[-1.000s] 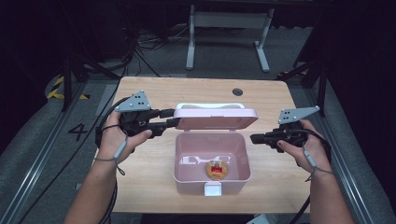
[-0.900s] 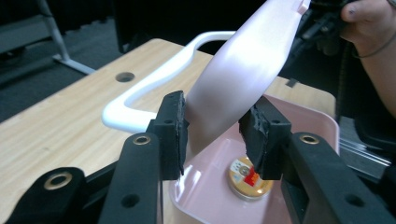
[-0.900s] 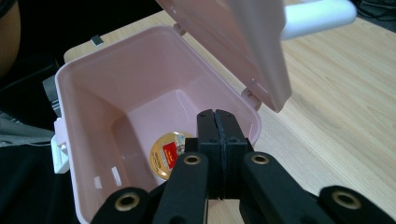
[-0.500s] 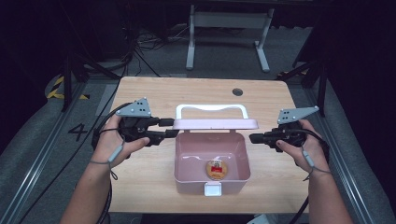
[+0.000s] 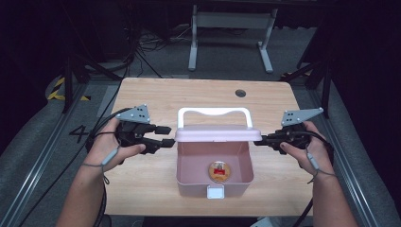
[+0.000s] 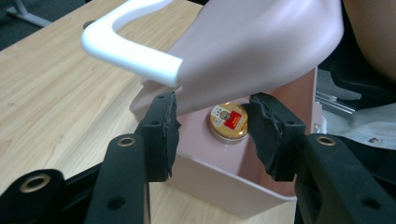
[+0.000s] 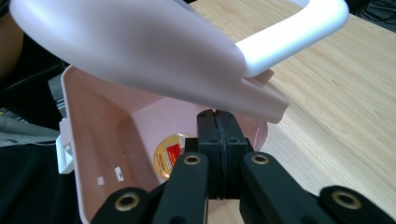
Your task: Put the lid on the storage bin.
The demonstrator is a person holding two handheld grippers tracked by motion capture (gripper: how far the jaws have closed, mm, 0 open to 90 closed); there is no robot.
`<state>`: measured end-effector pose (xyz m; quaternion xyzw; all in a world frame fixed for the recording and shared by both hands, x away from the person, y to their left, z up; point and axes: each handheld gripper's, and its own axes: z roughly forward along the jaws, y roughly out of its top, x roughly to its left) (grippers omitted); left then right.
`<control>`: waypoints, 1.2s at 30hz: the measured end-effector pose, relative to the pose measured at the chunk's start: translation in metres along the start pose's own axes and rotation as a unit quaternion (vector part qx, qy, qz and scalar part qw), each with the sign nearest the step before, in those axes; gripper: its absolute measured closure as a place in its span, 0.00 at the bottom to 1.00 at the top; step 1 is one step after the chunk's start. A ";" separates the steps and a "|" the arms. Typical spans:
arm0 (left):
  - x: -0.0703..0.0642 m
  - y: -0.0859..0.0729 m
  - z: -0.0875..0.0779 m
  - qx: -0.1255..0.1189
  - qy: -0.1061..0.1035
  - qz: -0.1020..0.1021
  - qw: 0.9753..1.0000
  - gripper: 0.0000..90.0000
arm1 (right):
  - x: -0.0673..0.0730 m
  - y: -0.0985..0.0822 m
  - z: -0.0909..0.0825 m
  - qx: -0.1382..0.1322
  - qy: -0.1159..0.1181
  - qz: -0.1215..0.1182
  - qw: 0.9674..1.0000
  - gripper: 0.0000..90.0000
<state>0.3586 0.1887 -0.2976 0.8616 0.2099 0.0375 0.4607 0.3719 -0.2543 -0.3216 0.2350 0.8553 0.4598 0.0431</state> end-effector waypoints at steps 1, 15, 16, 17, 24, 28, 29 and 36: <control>0.001 -0.001 -0.001 -0.001 -0.001 -0.005 1.000 0.57 | 0.000 0.000 0.000 0.000 0.001 -0.001 1.000 1.00; 0.049 -0.027 -0.012 -0.016 0.102 -0.065 0.993 0.49 | 0.007 0.001 0.000 0.028 0.029 -0.025 0.999 0.99; 0.052 -0.028 -0.012 -0.016 0.103 -0.067 0.992 0.49 | 0.007 0.000 0.001 0.030 0.032 -0.027 0.999 0.98; 0.054 -0.030 -0.012 -0.014 0.105 -0.071 0.992 0.49 | 0.008 0.000 0.001 0.033 0.035 -0.029 0.998 0.97; 0.069 -0.040 -0.008 -0.011 0.112 -0.093 0.989 0.48 | 0.014 0.000 0.003 0.050 0.057 -0.041 0.996 0.93; 0.075 -0.044 -0.007 -0.006 0.123 -0.102 0.987 0.48 | 0.014 -0.001 0.003 0.058 0.072 -0.044 0.995 0.91; 0.076 -0.045 -0.007 -0.002 0.128 -0.103 0.986 0.48 | 0.014 -0.002 0.003 0.062 0.078 -0.045 0.994 0.91; 0.081 -0.050 -0.004 0.003 0.135 -0.110 0.985 0.49 | 0.014 -0.004 0.007 0.085 0.091 -0.050 0.991 0.91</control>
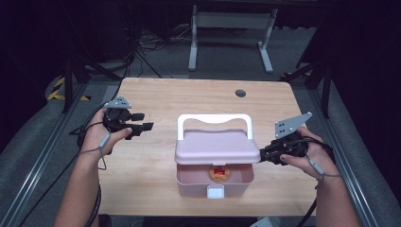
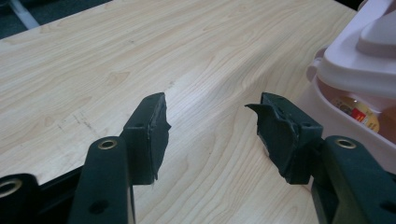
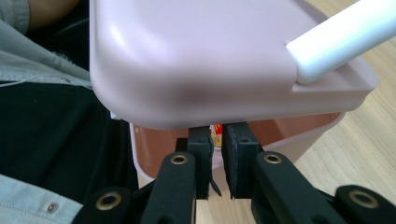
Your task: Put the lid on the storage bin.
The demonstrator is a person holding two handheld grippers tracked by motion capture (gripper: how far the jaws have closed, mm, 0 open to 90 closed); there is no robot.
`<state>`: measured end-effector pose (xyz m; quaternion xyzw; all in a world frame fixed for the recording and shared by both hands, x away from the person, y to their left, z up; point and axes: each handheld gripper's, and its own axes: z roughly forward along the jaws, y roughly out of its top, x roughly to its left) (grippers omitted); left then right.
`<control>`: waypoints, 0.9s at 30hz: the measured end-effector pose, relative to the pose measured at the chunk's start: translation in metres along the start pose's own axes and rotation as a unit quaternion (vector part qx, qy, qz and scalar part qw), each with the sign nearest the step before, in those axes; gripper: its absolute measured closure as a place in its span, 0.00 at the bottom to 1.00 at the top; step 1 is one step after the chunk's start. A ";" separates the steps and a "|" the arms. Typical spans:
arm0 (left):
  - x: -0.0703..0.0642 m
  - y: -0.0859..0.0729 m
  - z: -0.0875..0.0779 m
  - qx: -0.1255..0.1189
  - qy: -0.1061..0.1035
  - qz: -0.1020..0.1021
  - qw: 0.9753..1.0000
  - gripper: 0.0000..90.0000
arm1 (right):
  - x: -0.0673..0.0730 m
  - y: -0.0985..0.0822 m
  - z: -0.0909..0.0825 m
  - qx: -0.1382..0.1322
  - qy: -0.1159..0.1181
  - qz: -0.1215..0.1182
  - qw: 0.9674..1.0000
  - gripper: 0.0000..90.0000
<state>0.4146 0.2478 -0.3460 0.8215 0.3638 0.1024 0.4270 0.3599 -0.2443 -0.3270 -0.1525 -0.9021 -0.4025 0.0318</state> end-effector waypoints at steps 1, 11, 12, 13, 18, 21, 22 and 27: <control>0.001 -0.001 0.001 0.004 0.002 0.003 1.000 0.49 | 0.001 0.000 0.001 0.009 0.004 -0.002 1.000 0.91; 0.002 -0.002 0.005 0.012 -0.003 0.002 1.000 0.49 | 0.005 0.000 0.003 0.033 0.018 -0.018 0.999 0.91; 0.002 -0.003 0.005 0.014 -0.003 0.003 1.000 0.49 | 0.007 0.000 0.004 0.035 0.022 -0.019 0.999 0.91; 0.002 -0.003 0.006 0.016 -0.004 0.001 1.000 0.49 | 0.007 0.000 0.004 0.039 0.024 -0.022 0.999 0.91; 0.004 -0.005 0.009 0.022 -0.003 -0.002 1.000 0.49 | 0.009 -0.001 0.005 0.055 0.032 -0.023 0.998 0.90; 0.004 -0.005 0.009 0.026 0.001 0.002 1.000 0.49 | 0.010 -0.002 0.007 0.066 0.037 -0.022 0.997 0.90; 0.004 -0.005 0.010 0.028 -0.001 0.001 1.000 0.49 | 0.010 -0.002 0.007 0.072 0.038 -0.022 0.996 0.90; 0.002 -0.005 0.010 0.032 -0.004 -0.005 0.999 0.49 | 0.011 -0.003 0.009 0.088 0.041 -0.025 0.995 0.90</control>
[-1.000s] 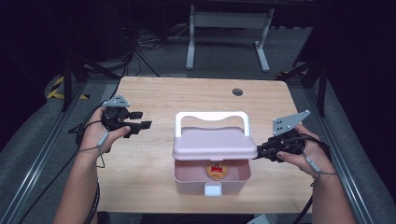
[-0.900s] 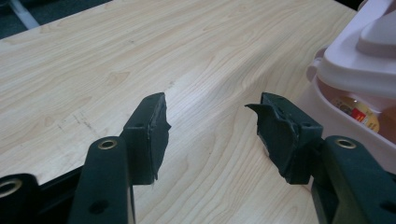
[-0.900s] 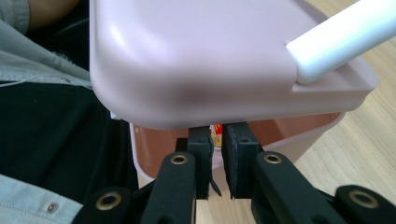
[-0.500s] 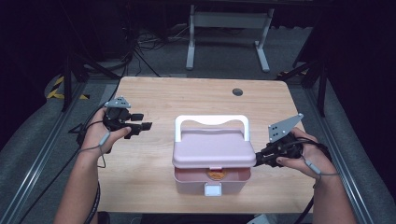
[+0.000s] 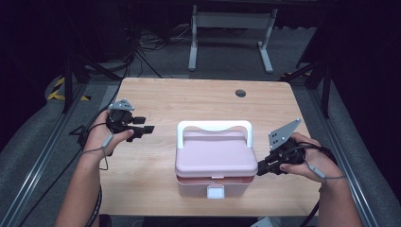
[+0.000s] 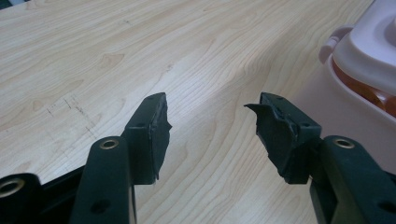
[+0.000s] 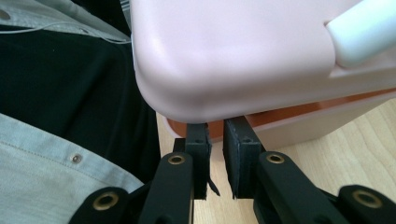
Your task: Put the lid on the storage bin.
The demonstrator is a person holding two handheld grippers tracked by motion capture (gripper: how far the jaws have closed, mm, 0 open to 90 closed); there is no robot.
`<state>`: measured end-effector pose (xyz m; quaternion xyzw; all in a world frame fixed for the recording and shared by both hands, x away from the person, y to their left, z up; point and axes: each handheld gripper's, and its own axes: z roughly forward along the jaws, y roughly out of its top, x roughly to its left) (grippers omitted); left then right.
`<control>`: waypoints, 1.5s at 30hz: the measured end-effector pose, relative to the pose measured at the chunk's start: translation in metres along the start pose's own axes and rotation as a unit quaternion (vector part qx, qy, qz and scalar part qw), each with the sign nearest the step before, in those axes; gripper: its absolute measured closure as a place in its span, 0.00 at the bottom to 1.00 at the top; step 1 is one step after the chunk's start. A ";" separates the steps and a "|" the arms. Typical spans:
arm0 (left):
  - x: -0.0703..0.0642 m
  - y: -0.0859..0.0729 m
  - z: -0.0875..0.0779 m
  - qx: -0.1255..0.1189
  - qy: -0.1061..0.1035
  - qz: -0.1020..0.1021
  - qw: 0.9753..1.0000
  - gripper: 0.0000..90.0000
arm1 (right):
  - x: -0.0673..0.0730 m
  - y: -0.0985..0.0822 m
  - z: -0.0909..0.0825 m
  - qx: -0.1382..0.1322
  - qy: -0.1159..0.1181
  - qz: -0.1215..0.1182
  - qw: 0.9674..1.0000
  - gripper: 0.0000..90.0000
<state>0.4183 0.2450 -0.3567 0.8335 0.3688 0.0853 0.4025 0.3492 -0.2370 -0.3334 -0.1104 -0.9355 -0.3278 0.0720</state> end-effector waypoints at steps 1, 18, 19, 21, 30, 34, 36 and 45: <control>0.000 0.000 0.000 -0.001 0.000 0.000 1.000 0.49 | 0.000 0.000 0.000 0.000 0.000 0.000 1.000 0.90; 0.000 -0.002 0.005 0.006 -0.003 -0.003 1.000 0.49 | 0.006 0.000 0.004 0.042 0.013 -0.001 0.999 0.88; 0.001 -0.002 0.005 0.007 -0.002 -0.002 1.000 0.49 | 0.006 0.000 0.004 0.042 0.013 -0.001 0.999 0.88; 0.001 -0.003 0.005 0.010 -0.002 -0.004 1.000 0.49 | 0.006 0.000 0.005 0.046 0.016 -0.001 0.999 0.88; 0.002 -0.006 0.003 0.012 -0.001 -0.005 1.000 0.49 | 0.009 -0.003 -0.002 0.040 0.035 0.007 0.999 0.83; 0.004 -0.010 -0.001 0.007 0.007 -0.011 1.000 0.47 | 0.006 0.000 -0.007 0.010 0.015 -0.002 1.000 0.75; 0.006 -0.012 -0.003 -0.001 0.013 -0.017 1.000 0.44 | 0.003 0.000 -0.012 -0.022 0.002 0.004 1.000 0.68; 0.012 -0.025 -0.012 0.001 0.030 -0.034 0.999 0.41 | -0.018 -0.001 -0.024 -0.083 -0.087 0.035 0.992 0.54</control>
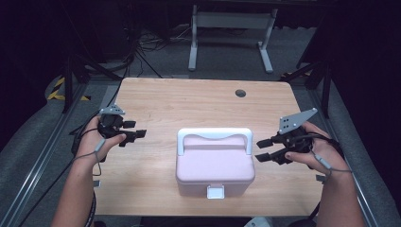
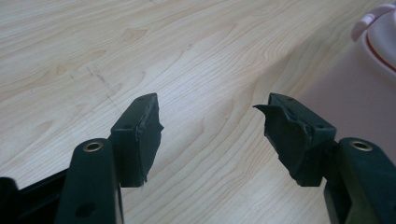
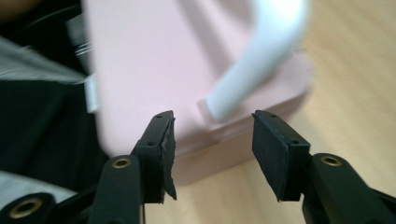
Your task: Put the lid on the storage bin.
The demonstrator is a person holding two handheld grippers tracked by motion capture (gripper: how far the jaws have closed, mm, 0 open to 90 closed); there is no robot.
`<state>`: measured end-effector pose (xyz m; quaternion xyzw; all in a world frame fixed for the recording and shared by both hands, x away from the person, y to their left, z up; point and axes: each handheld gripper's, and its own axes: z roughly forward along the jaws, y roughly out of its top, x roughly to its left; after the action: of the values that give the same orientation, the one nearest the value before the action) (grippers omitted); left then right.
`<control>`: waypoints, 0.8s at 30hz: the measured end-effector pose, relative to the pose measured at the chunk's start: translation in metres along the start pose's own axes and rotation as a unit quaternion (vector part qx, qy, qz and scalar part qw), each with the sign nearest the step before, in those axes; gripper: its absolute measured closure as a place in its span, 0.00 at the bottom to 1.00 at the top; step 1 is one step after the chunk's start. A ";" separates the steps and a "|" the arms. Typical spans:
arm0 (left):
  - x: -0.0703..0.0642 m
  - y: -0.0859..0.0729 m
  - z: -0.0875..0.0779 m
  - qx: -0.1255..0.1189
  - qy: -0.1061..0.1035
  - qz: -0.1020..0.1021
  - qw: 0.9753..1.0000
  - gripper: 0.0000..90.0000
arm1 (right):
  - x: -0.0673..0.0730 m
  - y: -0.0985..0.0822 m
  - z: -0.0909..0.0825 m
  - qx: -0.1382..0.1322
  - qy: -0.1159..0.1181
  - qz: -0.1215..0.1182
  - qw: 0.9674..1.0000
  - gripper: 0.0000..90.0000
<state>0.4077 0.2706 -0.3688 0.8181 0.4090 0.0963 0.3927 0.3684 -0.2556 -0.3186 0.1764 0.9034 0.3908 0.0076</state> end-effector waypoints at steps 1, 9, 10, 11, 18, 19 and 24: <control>0.002 -0.002 -0.001 -0.001 0.004 0.001 1.000 0.40 | -0.003 0.000 0.000 -0.005 -0.008 0.005 1.000 0.53; 0.012 -0.010 -0.002 0.004 0.011 -0.017 1.000 0.39 | -0.032 -0.011 -0.007 -0.037 -0.096 0.054 0.993 0.46; 0.013 -0.011 -0.001 0.004 0.012 -0.018 1.000 0.39 | -0.036 -0.013 -0.009 -0.041 -0.107 0.059 0.992 0.45; 0.014 -0.011 0.000 0.006 0.013 -0.022 1.000 0.39 | -0.039 -0.015 -0.010 -0.044 -0.115 0.065 0.990 0.44; 0.022 -0.015 0.005 0.015 0.017 -0.028 0.999 0.39 | -0.057 -0.029 -0.012 -0.046 -0.147 0.090 0.984 0.40; 0.022 -0.015 0.006 0.017 0.016 -0.032 0.999 0.39 | -0.060 -0.032 -0.012 -0.048 -0.148 0.094 0.983 0.40; 0.027 -0.016 0.012 0.023 0.011 -0.026 0.999 0.39 | -0.076 -0.050 -0.012 -0.044 -0.157 0.115 0.980 0.38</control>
<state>0.4213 0.2892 -0.3933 0.8149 0.4366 0.0860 0.3713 0.4219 -0.3198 -0.3549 0.3381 0.8464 0.3959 0.1120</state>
